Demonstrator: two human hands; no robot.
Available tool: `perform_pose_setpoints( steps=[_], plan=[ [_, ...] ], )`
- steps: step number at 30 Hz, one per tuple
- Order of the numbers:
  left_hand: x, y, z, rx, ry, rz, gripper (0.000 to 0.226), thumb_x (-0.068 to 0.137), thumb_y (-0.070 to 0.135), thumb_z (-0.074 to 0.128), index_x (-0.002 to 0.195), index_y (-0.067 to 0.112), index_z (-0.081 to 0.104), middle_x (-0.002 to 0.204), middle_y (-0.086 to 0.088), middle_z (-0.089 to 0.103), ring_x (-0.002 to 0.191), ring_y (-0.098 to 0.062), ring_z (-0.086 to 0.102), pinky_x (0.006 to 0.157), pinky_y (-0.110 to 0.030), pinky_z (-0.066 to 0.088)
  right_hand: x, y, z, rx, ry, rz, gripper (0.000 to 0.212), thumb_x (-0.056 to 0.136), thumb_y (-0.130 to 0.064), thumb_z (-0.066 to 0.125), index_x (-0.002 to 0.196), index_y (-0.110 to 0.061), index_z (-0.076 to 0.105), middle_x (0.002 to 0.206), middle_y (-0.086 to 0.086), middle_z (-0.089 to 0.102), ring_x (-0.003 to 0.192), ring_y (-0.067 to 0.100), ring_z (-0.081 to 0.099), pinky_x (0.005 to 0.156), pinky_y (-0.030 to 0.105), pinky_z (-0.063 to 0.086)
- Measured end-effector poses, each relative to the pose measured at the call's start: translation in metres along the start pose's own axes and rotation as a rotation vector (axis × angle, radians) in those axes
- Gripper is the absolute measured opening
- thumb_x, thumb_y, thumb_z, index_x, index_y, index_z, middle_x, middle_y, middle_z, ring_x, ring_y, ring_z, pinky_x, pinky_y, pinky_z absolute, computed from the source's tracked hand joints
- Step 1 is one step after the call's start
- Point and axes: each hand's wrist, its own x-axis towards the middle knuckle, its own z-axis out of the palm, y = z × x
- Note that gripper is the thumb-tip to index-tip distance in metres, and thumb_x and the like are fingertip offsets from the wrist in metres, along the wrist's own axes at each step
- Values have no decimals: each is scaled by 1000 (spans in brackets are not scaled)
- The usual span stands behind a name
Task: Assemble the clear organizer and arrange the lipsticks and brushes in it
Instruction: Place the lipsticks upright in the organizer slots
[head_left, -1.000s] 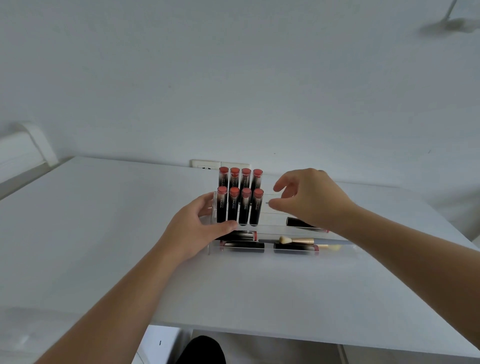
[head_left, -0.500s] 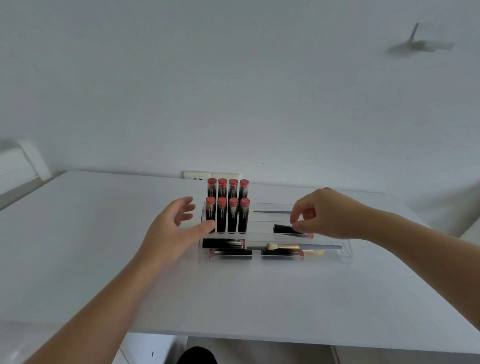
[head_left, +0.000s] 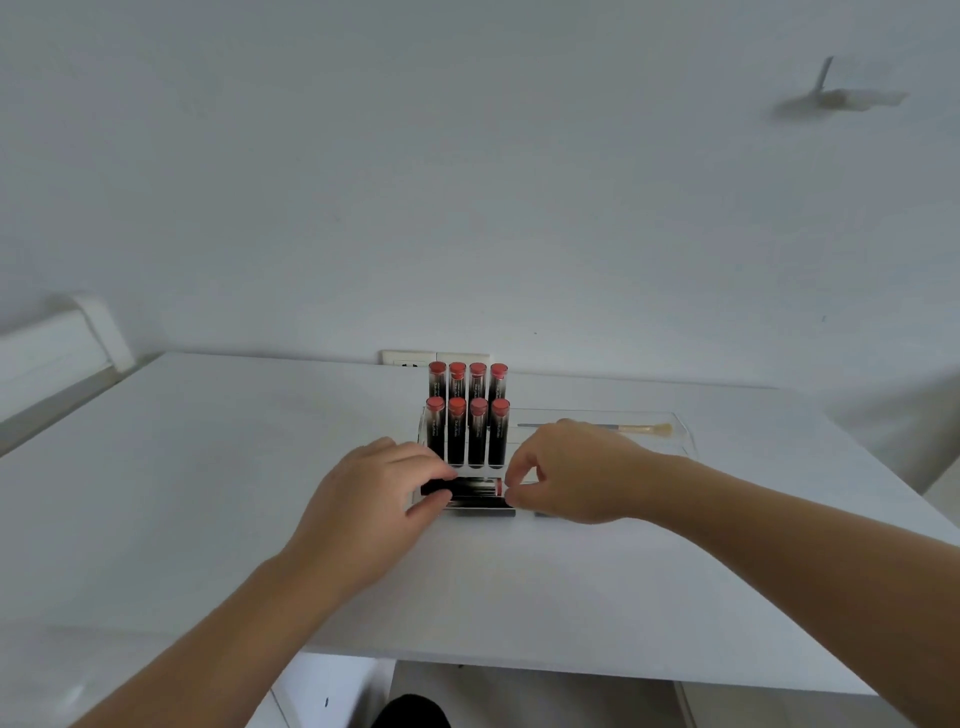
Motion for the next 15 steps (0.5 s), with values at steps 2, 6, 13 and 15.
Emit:
perform_pose_setpoints(
  steps=[2,6,13,15],
  plan=[
    [2,2,2,29,-33,-10,18,89,26,74,107,29,77,101,19,71,87,-3,57,76,-21,42,2,-2,0,1,-19,12,28,94,-50,57,107,-34,75,93,-20,61,96,10,58,72,28,42],
    [5,3,5,-26,-62,-72,24,91,35,69,115,30,73,105,20,63,85,1,53,73,-17,40,5,-2,0,14,-106,33,30,92,-49,59,110,-32,75,122,-13,68,106,14,62,87,32,51],
    [13,8,9,78,-112,-11,26,97,39,61,119,28,70,106,10,58,96,-14,57,79,-25,38,11,0,7,34,-105,45,25,90,-46,65,109,-31,74,100,-15,57,91,12,56,65,23,38],
    [15,10,9,112,-114,40,23,97,35,62,116,26,72,101,7,58,93,-16,58,79,-27,40,12,1,9,60,-84,46,24,88,-45,67,105,-29,72,97,-16,57,91,12,57,62,20,37]
  ],
)
